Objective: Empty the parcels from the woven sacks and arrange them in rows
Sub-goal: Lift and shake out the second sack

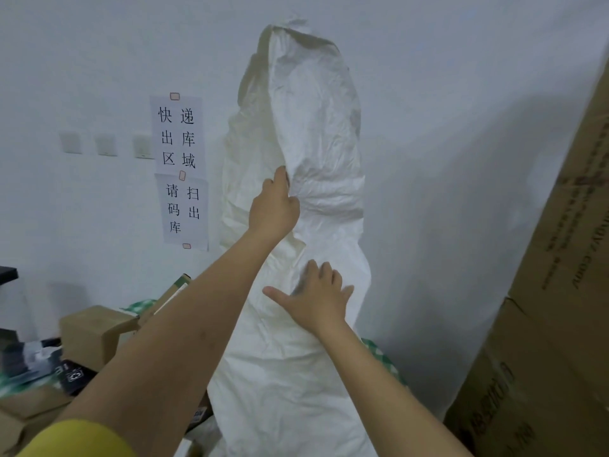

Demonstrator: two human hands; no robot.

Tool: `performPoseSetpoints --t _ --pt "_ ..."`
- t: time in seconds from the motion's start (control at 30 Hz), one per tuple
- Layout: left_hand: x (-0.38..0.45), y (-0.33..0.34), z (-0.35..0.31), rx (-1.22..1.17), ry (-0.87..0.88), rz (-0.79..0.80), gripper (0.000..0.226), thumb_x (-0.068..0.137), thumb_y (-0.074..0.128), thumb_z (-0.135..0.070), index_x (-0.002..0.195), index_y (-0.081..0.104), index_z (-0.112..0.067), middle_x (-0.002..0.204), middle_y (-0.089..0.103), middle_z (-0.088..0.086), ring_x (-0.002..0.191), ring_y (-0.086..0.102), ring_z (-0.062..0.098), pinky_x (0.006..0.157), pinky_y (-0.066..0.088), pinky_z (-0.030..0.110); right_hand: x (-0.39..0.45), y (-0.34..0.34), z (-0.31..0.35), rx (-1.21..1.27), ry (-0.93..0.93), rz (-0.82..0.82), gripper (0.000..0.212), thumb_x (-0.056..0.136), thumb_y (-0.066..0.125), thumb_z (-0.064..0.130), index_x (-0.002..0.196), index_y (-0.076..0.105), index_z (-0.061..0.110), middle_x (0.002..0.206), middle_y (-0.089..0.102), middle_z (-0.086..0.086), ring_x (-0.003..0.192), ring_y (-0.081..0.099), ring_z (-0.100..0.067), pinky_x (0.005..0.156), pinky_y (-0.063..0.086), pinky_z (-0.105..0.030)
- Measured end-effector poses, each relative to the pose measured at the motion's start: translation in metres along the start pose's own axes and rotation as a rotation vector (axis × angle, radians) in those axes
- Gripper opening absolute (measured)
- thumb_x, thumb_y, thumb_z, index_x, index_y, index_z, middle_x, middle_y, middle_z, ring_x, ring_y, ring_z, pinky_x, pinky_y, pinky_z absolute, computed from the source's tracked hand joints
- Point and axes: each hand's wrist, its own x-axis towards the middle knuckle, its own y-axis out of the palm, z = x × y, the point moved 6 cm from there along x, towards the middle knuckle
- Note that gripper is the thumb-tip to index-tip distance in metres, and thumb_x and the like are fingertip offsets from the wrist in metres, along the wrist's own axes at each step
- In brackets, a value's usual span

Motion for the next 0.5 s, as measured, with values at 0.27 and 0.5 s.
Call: performPoseSetpoints --t 0.27,0.5 --pt "0.001 -0.015 0.001 0.162 0.087 -0.078 0.033 0.092 0.042 -0.011 0.125 0.041 -0.005 0.093 0.048 0.008 0.085 0.048 0.027 0.062 0.029 0.033 0.004 -0.029 0.003 0.134 -0.167 -0.335 0.028 0.1 0.039 0.022 0.08 0.052 0.009 0.092 0.059 -0.007 0.089 0.055 -0.029 0.063 0.033 -0.032" --pt "0.025 -0.025 -0.006 0.044 0.152 -0.071 0.034 0.094 0.039 -0.008 0.127 0.042 -0.004 0.11 0.052 0.016 0.097 0.048 0.033 0.067 0.026 0.031 0.051 -0.082 0.001 0.112 -0.085 -0.412 0.027 0.102 0.039 0.022 0.088 0.061 0.014 0.093 0.061 -0.007 0.093 0.058 -0.031 0.065 0.032 -0.03"
